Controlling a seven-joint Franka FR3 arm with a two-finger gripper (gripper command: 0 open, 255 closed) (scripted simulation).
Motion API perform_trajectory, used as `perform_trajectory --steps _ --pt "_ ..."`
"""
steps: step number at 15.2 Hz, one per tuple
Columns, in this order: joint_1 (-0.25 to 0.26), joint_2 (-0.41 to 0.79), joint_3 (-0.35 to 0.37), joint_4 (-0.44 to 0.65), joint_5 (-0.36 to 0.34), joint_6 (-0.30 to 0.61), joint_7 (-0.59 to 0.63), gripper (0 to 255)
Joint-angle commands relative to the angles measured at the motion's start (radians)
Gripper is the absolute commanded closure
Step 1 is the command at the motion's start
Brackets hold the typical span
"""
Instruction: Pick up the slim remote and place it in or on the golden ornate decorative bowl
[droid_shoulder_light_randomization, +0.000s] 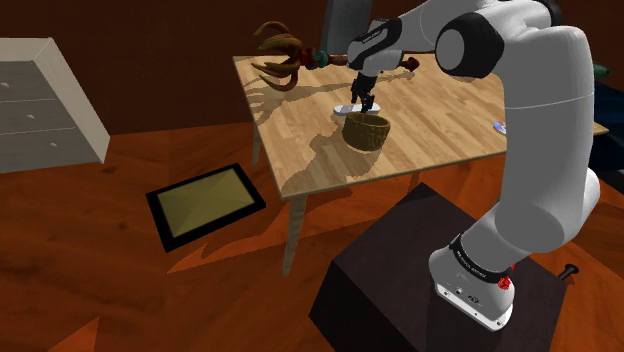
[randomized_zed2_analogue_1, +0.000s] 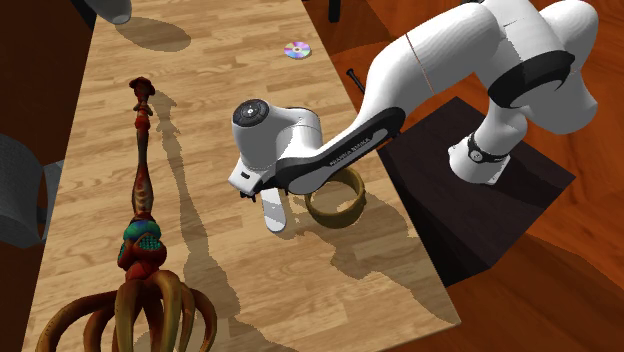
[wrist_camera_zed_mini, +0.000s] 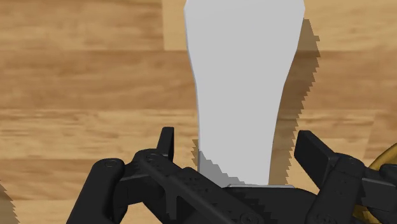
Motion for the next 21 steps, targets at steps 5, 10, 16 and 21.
perform_trajectory --steps 5,10,16,21 --pt "0.000 0.000 0.000 0.000 0.000 0.000 0.000 255" --pt "0.000 0.000 0.000 0.001 0.000 0.000 0.000 255" --pt "0.006 -0.030 -0.009 0.007 -0.012 -0.036 0.007 255" --pt "0.011 -0.065 -0.019 0.021 -0.026 -0.084 0.015 255"
